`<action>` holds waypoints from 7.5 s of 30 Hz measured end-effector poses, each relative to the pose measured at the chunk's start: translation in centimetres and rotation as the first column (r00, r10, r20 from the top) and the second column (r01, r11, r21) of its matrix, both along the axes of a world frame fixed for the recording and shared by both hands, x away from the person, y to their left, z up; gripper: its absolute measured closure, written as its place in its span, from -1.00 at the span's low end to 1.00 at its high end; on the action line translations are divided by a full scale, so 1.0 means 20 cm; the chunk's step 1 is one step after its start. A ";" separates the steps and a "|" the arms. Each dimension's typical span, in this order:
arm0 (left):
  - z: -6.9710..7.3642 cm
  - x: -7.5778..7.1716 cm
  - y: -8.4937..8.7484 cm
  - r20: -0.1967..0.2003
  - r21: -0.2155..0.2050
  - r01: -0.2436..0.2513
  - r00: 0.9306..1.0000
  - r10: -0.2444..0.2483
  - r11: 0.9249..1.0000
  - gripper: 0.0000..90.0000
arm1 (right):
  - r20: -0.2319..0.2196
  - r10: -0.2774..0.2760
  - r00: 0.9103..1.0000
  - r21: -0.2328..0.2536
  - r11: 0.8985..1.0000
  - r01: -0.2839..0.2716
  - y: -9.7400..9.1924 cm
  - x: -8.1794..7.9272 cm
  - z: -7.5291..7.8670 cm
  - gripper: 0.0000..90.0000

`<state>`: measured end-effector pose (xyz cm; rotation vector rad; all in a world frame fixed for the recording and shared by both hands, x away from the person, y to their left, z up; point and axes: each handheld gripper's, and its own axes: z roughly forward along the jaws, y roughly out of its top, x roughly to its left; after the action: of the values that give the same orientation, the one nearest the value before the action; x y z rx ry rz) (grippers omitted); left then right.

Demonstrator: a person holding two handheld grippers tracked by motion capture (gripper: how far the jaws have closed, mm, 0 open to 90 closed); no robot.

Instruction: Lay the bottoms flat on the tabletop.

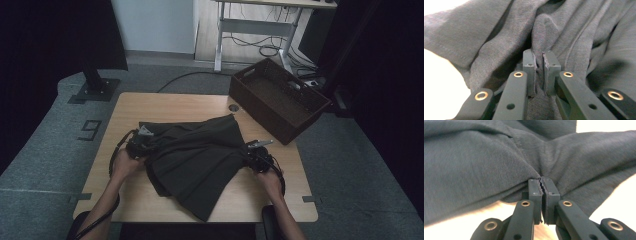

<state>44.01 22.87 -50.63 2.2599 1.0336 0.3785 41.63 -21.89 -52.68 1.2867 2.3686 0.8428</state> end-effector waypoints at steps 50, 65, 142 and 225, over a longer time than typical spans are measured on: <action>-0.11 -0.07 0.05 0.105 0.182 -0.162 0.984 0.144 0.970 -0.26 | 0.024 -0.113 0.993 -0.038 0.993 0.114 -0.04 -0.09 -0.05 -0.16; 0.03 -0.21 0.13 0.132 0.124 -0.176 0.978 0.159 0.977 -0.25 | 0.001 -0.138 0.990 -0.106 0.985 0.138 -0.17 -0.09 0.01 0.04; -0.07 0.09 0.07 -0.025 0.157 -0.199 0.978 0.205 0.967 0.55 | -0.020 -0.055 0.998 0.035 0.998 0.056 -0.01 0.19 -0.03 0.65; 0.06 0.03 0.15 0.002 -0.033 -0.168 0.986 0.169 0.985 -0.48 | 0.026 0.022 0.999 0.113 0.993 -0.024 0.01 0.17 0.16 0.20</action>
<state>44.61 25.83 -49.50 2.1484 1.2240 0.4344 45.12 -21.78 -49.46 1.2861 2.3506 1.0074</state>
